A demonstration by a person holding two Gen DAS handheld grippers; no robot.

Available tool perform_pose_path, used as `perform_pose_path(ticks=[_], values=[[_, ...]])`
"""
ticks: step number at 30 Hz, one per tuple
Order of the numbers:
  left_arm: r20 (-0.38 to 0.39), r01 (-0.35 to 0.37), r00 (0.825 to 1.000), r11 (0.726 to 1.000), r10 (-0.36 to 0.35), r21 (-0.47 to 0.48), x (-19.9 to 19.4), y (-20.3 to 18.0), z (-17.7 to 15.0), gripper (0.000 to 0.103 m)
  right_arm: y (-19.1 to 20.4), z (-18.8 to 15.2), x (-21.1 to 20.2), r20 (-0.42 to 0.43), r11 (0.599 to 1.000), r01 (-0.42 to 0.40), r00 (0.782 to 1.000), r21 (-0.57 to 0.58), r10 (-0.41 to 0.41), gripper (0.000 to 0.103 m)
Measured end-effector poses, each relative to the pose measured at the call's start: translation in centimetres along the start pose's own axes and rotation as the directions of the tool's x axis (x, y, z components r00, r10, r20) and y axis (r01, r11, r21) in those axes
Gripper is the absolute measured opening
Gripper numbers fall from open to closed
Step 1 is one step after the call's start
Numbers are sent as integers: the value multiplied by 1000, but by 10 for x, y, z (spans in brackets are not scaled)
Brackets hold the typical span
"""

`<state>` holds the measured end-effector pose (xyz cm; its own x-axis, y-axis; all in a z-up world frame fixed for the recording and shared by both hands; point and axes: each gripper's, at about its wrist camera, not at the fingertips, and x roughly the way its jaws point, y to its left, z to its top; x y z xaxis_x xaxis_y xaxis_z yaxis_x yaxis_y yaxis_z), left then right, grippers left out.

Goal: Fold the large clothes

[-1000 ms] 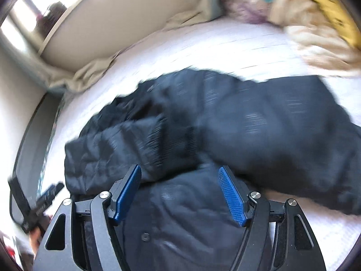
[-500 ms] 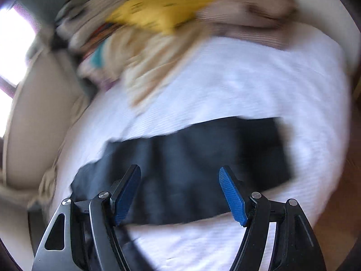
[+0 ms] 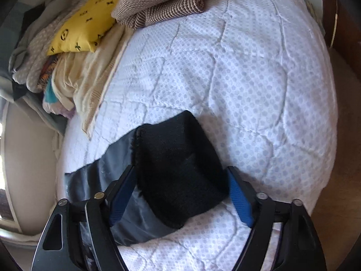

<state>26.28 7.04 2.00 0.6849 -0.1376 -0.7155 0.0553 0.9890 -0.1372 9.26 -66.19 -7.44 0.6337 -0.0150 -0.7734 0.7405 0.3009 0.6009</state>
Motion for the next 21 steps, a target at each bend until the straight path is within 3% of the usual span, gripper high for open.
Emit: perform_pose_path(ticks=[2,5,8,12,13,16,18,21], values=[[-2,0,1000,1000,0,-6,1,2,0,102,7,-3,6,-14,999,-11,1000,-39,11,81],[-6,-2,1000,1000,2,-9,3,2,0,102,22,-10,13,-7,988,49,999,-145,-51,76],[-6,-2,1000,1000,2,-7,3,2,0,102,30,-15,15,14,975,96,995,-199,-95,60],[-4,-4,1000,1000,4,-15,3,4,0,102,37,-16,17,-1,974,67,998,-216,-69,33],[-5,-5,1000,1000,5,-18,3,5,1,102,42,-16,17,5,972,70,997,-226,-71,31],[-2,-7,1000,1000,7,-28,2,8,2,102,62,-22,5,71,957,94,994,-275,-78,24],[4,-7,1000,999,7,-35,1,10,3,102,89,-33,-15,159,926,120,985,-357,-66,22],[13,-6,1000,999,7,-47,-2,14,4,102,129,-54,-44,251,882,108,968,-459,12,18]])
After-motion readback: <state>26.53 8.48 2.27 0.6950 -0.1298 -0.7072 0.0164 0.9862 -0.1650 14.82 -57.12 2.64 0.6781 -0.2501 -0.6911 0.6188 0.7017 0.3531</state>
